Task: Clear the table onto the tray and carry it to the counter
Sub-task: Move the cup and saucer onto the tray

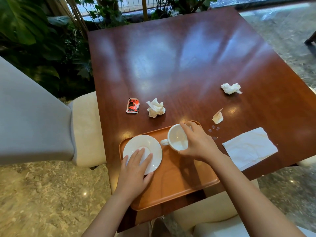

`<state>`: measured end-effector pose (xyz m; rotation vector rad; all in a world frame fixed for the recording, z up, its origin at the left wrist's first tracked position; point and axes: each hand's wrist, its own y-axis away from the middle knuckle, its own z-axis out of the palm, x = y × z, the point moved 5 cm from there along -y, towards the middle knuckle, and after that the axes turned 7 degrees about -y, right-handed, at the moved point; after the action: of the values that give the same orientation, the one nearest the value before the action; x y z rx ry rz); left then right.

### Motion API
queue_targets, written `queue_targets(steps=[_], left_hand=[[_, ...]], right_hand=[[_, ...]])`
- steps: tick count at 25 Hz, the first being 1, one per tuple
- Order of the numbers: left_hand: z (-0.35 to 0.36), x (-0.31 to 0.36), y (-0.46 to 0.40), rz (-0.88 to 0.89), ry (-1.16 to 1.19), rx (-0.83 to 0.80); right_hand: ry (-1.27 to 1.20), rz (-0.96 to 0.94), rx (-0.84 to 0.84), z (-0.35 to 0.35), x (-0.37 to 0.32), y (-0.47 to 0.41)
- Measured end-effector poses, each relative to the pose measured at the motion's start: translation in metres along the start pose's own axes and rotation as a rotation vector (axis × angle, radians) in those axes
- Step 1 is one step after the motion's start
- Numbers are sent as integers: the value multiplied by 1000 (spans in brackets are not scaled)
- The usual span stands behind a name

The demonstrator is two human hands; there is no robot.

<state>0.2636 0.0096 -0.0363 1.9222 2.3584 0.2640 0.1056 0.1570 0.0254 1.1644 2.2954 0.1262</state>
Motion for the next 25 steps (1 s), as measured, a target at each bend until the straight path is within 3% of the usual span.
queue_targets(steps=[16, 20, 22, 25], left_hand=[[-24, 1, -18, -10, 87, -121], [-47, -4, -37, 51, 143, -68], [-66, -6, -56, 55, 205, 48], [-96, 1, -104, 146, 203, 229]], right_hand=[[44, -23, -8, 1, -1, -8], [-52, 6, -38, -8, 4, -8], [-91, 1, 70, -25, 10, -12], [-92, 76, 372, -63, 39, -27]])
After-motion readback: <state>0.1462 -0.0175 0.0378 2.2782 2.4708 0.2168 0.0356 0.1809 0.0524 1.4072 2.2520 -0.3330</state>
